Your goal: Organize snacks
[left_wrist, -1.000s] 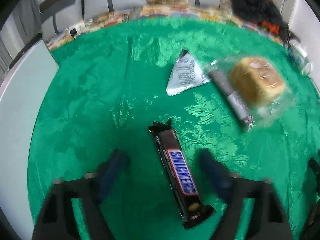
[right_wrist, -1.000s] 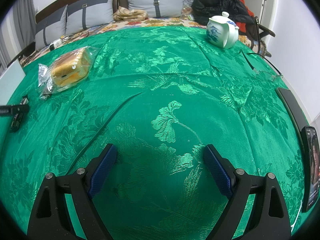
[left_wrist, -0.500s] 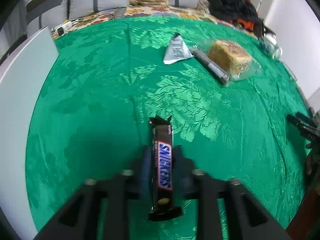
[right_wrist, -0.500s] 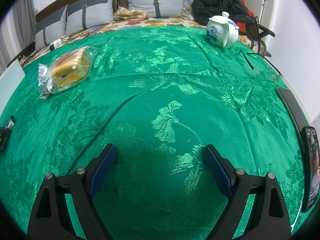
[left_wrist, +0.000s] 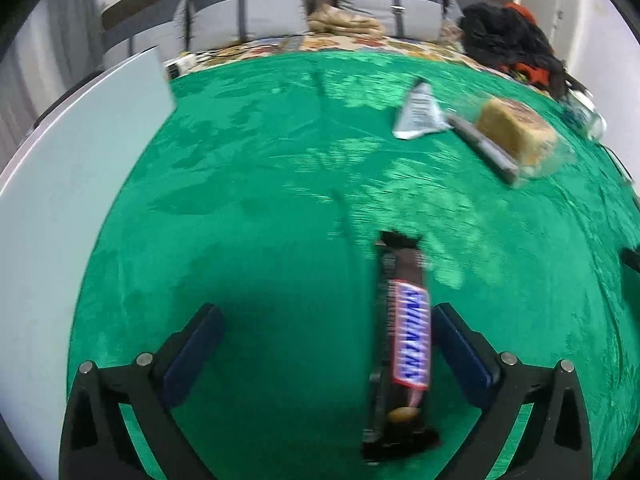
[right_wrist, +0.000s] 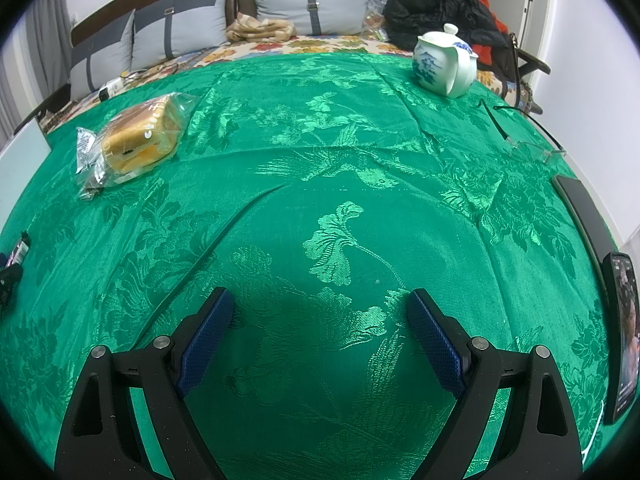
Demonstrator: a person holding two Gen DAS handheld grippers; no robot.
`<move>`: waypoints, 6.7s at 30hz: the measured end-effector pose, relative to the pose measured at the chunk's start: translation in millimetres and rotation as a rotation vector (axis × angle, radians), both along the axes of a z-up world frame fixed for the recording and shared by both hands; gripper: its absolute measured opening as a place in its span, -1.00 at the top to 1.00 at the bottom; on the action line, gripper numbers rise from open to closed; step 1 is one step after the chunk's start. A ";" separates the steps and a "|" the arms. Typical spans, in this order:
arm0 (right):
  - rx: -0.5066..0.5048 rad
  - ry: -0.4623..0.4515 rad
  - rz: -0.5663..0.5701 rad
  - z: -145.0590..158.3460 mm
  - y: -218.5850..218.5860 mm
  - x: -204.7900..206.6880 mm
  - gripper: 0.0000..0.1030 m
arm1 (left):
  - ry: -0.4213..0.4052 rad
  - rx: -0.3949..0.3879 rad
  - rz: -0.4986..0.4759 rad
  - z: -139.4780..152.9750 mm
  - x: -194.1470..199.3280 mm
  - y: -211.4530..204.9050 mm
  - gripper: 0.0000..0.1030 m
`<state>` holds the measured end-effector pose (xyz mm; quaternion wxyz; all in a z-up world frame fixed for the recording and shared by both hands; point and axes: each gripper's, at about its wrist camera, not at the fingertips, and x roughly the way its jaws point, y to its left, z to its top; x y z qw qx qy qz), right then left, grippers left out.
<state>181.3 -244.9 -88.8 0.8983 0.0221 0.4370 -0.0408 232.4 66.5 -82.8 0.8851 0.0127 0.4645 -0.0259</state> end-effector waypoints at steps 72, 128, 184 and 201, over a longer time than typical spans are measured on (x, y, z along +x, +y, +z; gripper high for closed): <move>0.009 -0.015 0.135 5.1 76.0 7.1 -0.46 | -0.015 -0.006 0.058 -4.0 3.0 11.9 -1.00; -0.001 -0.012 0.132 2.9 75.4 4.8 -0.60 | -0.015 -0.006 0.056 -4.5 3.5 12.2 -1.00; -0.001 -0.013 0.133 3.1 74.7 4.7 -0.60 | -0.015 -0.006 0.055 -4.9 4.0 12.9 -1.00; -0.001 -0.013 0.133 3.3 75.5 5.1 -0.60 | -0.015 -0.006 0.054 -5.1 4.2 12.7 -1.00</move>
